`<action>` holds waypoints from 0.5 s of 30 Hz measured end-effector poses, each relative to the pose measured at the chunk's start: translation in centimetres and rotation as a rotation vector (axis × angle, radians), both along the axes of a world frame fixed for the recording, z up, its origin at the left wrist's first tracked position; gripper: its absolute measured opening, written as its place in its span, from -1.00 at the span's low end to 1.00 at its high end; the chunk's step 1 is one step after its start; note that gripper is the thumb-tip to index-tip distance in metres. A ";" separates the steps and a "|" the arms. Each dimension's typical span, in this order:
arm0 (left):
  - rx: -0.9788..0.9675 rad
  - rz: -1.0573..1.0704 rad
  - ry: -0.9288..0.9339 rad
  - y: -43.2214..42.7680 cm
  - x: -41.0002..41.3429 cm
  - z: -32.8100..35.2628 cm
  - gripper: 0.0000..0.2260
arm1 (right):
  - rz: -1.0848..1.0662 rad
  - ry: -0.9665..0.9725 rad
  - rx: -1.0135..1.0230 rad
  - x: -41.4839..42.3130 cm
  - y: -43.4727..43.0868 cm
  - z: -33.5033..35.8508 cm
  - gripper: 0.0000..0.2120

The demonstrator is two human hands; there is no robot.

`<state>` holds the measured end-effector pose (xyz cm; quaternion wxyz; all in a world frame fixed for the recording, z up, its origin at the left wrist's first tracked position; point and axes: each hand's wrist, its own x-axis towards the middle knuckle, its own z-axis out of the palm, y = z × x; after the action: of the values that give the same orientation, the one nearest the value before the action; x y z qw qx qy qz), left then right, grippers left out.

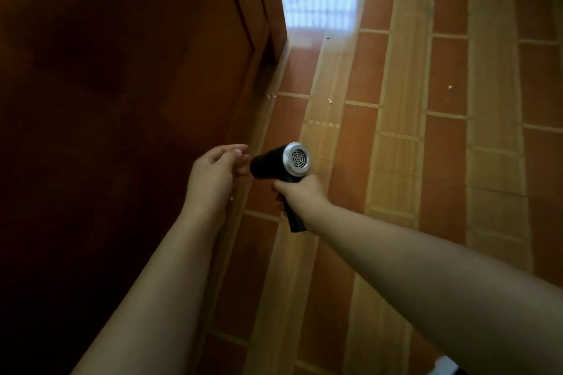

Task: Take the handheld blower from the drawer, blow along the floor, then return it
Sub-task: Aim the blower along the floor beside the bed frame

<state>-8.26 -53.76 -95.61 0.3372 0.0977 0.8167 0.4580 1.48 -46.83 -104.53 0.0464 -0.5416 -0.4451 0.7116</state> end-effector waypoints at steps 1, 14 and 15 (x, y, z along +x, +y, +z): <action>-0.006 -0.002 0.004 0.1 -0.4 -1.2 -0.81 | 0.016 0.004 -0.006 -0.5 0.0 -1.2 -0.92; 0.053 -0.016 0.029 0.9 -1.7 -2.0 -0.83 | 0.155 0.061 -0.022 -3.2 -1.3 -4.4 -0.94; 0.054 -0.012 0.033 1.0 -1.8 -1.9 -0.83 | 0.176 0.059 -0.011 -3.5 -1.4 -4.6 -0.89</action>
<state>-10.10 -52.78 -97.48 0.3237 0.1193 0.8090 0.4760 -2.01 -48.22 -109.11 -0.0060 -0.4797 -0.4855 0.7308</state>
